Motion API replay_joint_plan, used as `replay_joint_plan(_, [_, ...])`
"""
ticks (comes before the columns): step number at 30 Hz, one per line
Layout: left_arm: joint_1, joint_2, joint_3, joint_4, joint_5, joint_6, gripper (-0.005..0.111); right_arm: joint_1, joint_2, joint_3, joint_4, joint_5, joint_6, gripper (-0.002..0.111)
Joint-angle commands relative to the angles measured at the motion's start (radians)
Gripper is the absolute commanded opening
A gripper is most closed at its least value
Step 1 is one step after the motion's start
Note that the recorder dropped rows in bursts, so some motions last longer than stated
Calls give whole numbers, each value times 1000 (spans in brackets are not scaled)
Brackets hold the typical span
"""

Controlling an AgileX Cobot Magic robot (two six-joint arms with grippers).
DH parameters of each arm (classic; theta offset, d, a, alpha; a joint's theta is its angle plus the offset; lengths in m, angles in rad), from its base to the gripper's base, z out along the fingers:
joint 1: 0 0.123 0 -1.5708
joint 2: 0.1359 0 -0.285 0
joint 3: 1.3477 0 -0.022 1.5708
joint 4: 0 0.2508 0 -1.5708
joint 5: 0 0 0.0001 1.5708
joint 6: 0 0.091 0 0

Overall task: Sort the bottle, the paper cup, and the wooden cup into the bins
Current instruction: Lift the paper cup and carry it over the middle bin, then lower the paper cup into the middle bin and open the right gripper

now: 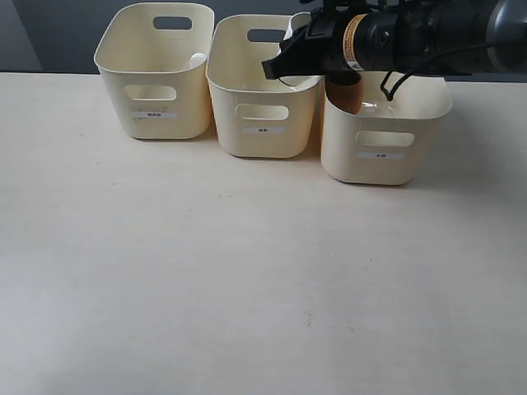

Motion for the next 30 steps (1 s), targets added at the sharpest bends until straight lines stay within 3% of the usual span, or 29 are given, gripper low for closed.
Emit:
replay_joint_plan(1, [0,-5,2,0,-7,-2,0,-5,34,-29,-24,-25,4,-1])
replay_joint_plan(11, [0,-5,2,0,-7,-2,0,-5,75,-41,-41,-23,2,2])
replay_joint_plan(16, [0,-5,2,0,-7,-2,0,-5,75,-41,-45,-29,2,36])
replay_joint_plan(19, [0,-5,2,0,-7,-2,0,-5,75,-41,-45,-29,6,49])
replay_joint_plan(30, [0,-5,2,0,-7,-2,0,-5,75,-38,-16,-26,11,49])
